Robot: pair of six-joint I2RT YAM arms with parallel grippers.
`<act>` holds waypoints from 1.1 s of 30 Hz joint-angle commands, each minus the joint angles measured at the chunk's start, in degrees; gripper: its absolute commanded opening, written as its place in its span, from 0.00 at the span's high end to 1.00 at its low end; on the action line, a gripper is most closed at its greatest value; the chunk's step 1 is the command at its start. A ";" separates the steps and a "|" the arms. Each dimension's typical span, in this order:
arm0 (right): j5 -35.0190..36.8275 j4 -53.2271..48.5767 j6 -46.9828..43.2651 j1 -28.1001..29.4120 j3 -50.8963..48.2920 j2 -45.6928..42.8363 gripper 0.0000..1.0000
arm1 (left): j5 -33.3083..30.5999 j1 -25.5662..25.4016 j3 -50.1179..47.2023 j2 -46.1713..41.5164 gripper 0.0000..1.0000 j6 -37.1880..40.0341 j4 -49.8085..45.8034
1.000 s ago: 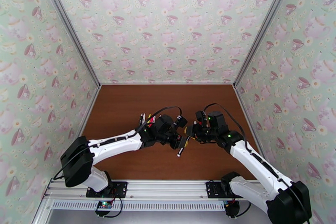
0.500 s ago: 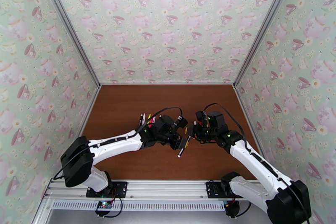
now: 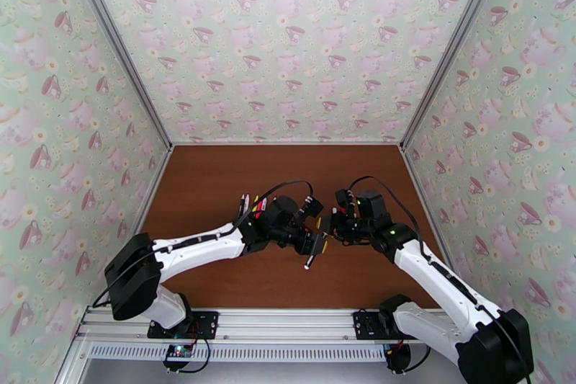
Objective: Open the pen caps
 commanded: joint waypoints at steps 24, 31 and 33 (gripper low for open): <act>6.60 0.24 1.93 -1.21 2.95 -4.09 0.93 | -1.79 -3.55 -0.97 -2.84 0.95 2.71 -3.55; -1.43 1.92 -3.78 -3.41 5.13 -5.34 0.94 | 8.54 -3.40 -1.13 -4.58 0.98 1.67 -2.06; -2.25 2.63 -4.67 -3.92 5.41 -5.61 0.94 | 8.46 -3.59 -1.22 -4.86 0.98 1.71 -2.67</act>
